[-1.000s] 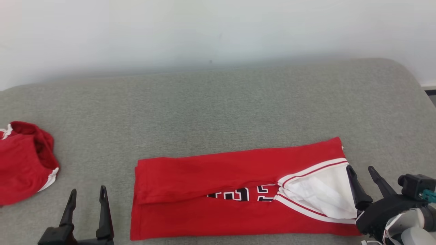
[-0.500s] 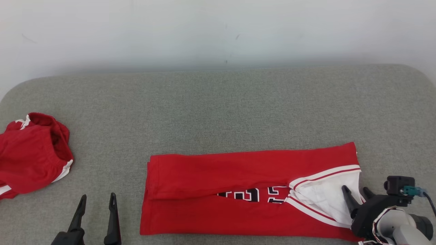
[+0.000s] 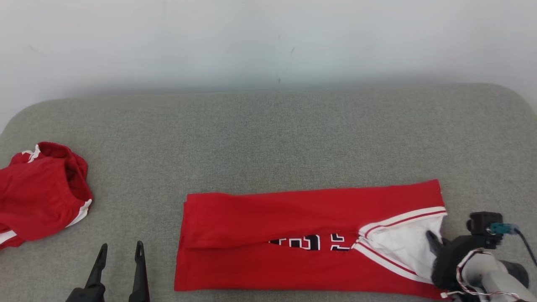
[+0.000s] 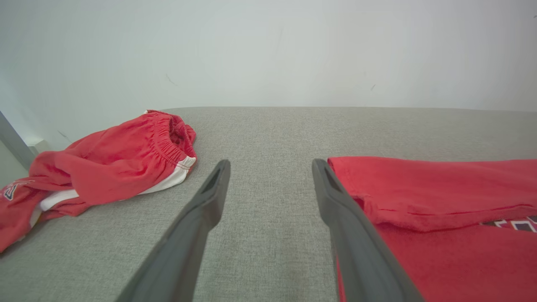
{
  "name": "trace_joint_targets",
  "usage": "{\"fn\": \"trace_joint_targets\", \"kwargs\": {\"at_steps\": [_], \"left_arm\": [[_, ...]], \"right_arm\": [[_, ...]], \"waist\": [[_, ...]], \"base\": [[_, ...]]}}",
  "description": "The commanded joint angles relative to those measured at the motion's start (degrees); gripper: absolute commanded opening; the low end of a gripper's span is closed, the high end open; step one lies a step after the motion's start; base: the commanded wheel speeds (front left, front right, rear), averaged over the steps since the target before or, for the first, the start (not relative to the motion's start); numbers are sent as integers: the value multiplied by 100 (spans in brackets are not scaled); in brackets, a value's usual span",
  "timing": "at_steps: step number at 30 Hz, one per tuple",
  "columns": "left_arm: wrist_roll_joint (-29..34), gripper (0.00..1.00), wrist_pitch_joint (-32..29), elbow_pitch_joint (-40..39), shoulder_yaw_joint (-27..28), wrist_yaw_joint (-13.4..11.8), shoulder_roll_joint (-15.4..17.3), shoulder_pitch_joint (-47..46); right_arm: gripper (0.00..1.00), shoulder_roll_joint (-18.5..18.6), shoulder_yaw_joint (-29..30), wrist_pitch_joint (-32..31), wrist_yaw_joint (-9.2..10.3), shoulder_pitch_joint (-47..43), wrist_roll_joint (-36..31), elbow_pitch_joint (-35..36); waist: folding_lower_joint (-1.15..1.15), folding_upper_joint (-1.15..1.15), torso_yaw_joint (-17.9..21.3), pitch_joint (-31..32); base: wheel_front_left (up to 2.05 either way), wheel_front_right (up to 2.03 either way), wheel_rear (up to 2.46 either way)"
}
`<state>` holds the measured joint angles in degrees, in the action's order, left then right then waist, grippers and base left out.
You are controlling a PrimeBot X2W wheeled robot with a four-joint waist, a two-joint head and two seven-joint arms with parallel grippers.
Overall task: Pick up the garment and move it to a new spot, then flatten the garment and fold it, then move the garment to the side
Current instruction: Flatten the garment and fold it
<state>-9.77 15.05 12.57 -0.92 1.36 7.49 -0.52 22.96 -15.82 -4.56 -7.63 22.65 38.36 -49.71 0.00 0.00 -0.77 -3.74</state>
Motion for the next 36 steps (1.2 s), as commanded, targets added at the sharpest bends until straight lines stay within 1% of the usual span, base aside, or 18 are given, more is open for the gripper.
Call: {"fn": "trace_joint_targets", "kwargs": {"at_steps": [1, 6, 7, 10, 12, 15, 21, 26, 29, 32, 36], "left_arm": [[55, 100, 17, 32, 55, 12, -23, 72], [114, 100, 18, 53, 173, 72, -49, 120], [114, 100, 18, 53, 173, 72, -49, 120], [145, 100, 18, 21, 235, 73, -91, 179], [157, 100, 18, -16, 289, 59, -105, 222], [193, 100, 18, -58, 335, 51, -148, 301], [231, 100, 18, -121, 409, 53, -199, 311], [238, 100, 18, -104, 431, 91, -239, 288], [253, 100, 18, -52, 426, 114, -255, 237], [266, 100, 18, -24, 406, 157, -272, 180], [284, 100, 18, 13, 357, 212, -298, 129]], "right_arm": [[0, 246, 39, 115, 28, -43, 32, -194], [0, 681, 174, 537, 23, 83, 18, -512], [0, 681, 174, 537, 23, 83, 18, -512], [0, 889, 197, 720, 23, 114, 26, -584], [0, 925, 147, 833, 23, 156, 32, -480], [0, 958, -6, 965, 23, 215, 45, -137], [0, 772, -401, 969, 22, 91, 124, 1147], [0, 558, -640, 618, 22, -173, 123, 2469], [0, 358, -813, 329, 21, -343, 52, 3160], [0, 109, -864, 96, 21, -449, -10, 3638], [0, -296, -948, -138, 21, -534, -160, 3873]], "waist": [[0, 0, 23, 62], [0, 0, 86, 171], [0, 0, 86, 171], [0, 0, 155, 215], [0, 0, 230, 235], [0, 0, 354, 226], [0, 0, 553, 207], [0, 0, 621, 225], [0, 0, 594, 242], [0, 0, 509, 260], [0, 0, 339, 255]], "base": [[0, 0, 0], [0, 0, 0], [0, 0, 0], [0, 0, 0], [0, 0, 0], [0, 0, 0], [0, 0, 0], [0, 0, 0], [0, 0, 0], [0, 0, 0], [0, 0, 0]]}}
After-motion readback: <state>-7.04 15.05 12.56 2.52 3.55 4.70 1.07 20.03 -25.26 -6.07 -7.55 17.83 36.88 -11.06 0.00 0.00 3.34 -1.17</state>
